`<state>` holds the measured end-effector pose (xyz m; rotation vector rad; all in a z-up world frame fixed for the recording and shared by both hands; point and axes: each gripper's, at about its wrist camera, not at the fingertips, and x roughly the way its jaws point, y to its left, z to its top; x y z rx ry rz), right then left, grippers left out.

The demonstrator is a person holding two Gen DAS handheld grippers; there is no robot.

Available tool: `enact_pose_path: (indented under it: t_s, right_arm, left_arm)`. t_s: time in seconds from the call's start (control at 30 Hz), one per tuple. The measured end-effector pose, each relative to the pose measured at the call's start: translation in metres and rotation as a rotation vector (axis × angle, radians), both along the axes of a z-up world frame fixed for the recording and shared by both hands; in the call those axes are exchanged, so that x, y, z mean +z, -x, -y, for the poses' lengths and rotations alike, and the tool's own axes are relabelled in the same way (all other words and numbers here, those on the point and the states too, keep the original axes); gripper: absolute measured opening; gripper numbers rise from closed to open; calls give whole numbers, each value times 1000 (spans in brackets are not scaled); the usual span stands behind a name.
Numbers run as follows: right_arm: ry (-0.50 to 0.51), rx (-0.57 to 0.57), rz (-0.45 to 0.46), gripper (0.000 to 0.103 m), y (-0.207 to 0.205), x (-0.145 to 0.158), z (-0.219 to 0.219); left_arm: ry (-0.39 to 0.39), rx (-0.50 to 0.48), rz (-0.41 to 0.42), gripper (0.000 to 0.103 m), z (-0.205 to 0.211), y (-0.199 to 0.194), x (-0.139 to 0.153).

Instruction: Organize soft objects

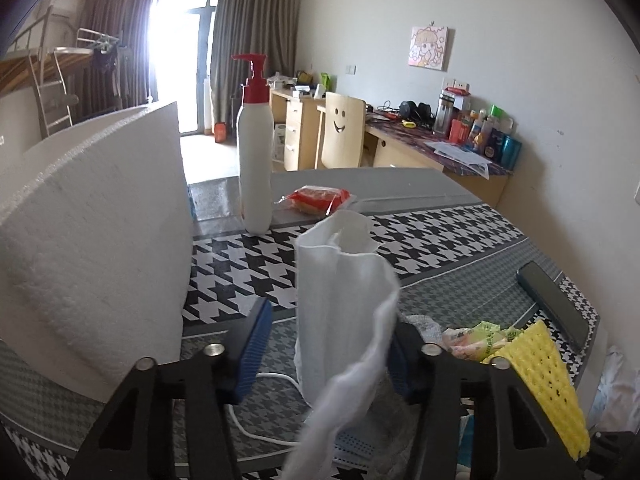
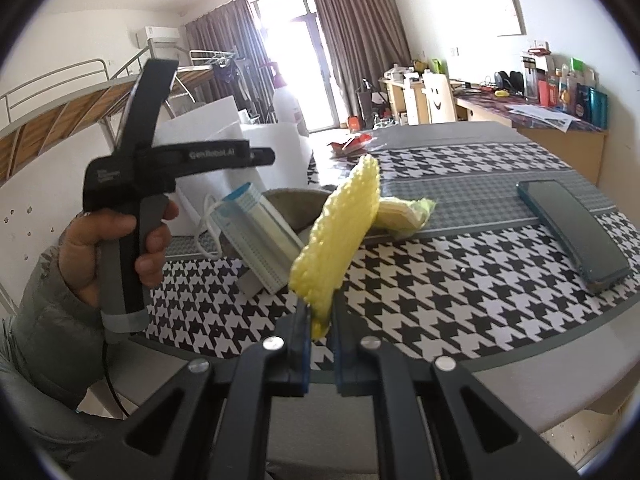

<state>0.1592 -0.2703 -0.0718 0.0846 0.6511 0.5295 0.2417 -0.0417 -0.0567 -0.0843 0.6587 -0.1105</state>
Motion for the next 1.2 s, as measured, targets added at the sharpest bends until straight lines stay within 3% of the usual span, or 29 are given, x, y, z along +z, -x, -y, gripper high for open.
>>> enact_pose_path:
  t_s: [0.07,0.13,0.17,0.27,0.6,1.2]
  right_arm:
    - [1,-3,3,11,-1,1,1]
    - [1,-5,6,11,0,2,1]
    - [0,-6,7,11,0,2,2]
    - [-3,-12,17,11,0,6,2]
    - [-3,-17,56,11,-6,19,-3]
    - [2,8,132,11,-10,44,-22]
  left_arm:
    - [1,-4,-3,40,0,1,-1]
    - [5,11,-8,26,-1,0,-2]
    - [12,11,-11,14,-3,-1,-3]
    - [39,7,-15,5,-6,1,-3]
    - [30,-10,69,4,-13,25,21]
    - [3,-18,133,4,-21,54,45]
